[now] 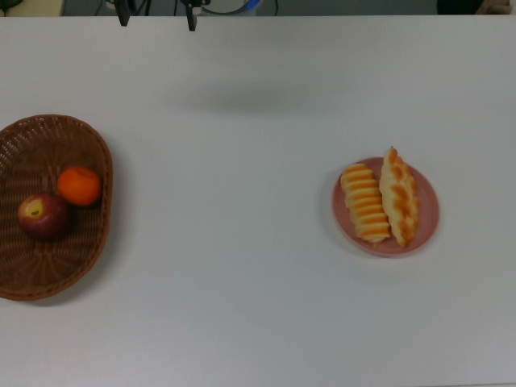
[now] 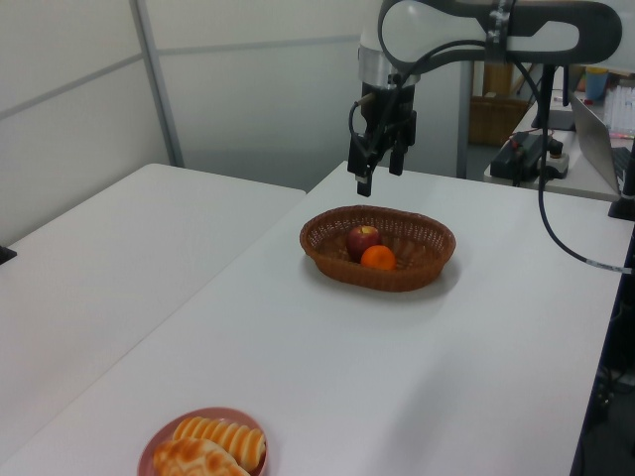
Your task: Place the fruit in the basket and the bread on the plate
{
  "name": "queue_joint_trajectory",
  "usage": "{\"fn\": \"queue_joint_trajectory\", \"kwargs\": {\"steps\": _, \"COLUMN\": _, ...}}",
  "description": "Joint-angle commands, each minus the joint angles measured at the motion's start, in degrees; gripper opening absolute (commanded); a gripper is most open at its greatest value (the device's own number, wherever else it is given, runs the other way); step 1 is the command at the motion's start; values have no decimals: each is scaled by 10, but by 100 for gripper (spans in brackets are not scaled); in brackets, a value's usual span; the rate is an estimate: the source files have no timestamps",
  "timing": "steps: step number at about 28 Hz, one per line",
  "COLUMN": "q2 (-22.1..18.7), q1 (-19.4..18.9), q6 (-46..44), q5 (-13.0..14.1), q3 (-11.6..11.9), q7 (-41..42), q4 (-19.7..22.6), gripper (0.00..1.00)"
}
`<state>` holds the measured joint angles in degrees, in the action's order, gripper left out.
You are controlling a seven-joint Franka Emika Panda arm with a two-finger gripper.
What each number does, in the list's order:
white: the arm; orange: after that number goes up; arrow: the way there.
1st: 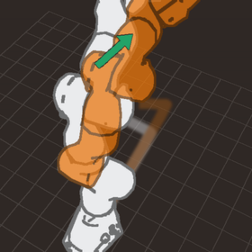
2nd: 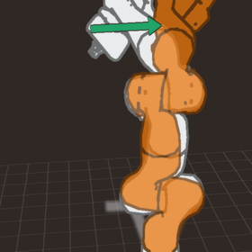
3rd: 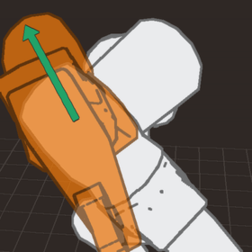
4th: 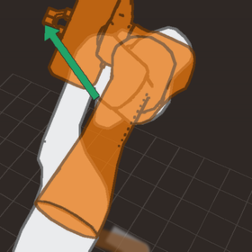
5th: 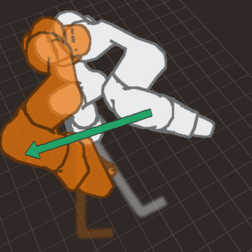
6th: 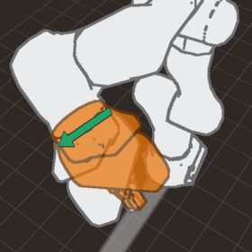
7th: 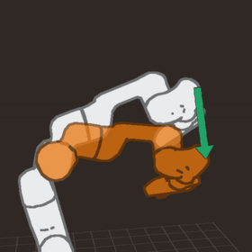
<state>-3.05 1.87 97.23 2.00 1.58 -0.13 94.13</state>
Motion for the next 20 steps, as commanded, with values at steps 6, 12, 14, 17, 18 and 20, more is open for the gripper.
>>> {"fn": "queue_joint_trajectory", "kwargs": {"steps": 6, "q2": 31, "q1": -10, "q6": -46, "q5": -2, "q3": 14, "q7": 14, "q4": -62, "gripper": 100}}
{"fn": "queue_joint_trajectory", "kwargs": {"steps": 12, "q2": 38, "q1": -11, "q6": -53, "q5": -5, "q3": 17, "q7": 22, "q4": -66, "gripper": 100}}
{"fn": "queue_joint_trajectory", "kwargs": {"steps": 14, "q2": 38, "q1": -11, "q6": -51, "q5": -6, "q3": 16, "q7": 23, "q4": -66, "gripper": 100}}
{"fn": "queue_joint_trajectory", "kwargs": {"steps": 17, "q2": 38, "q1": -11, "q6": -52, "q5": -5, "q3": 16, "q7": 26, "q4": -66, "gripper": 100}}
{"fn": "queue_joint_trajectory", "kwargs": {"steps": 18, "q2": 38, "q1": -11, "q6": -52, "q5": -5, "q3": 16, "q7": 25, "q4": -66, "gripper": 100}}
{"fn": "queue_joint_trajectory", "kwargs": {"steps": 20, "q2": 38, "q1": -11, "q6": -52, "q5": -5, "q3": 14, "q7": 25, "q4": -66, "gripper": 100}}
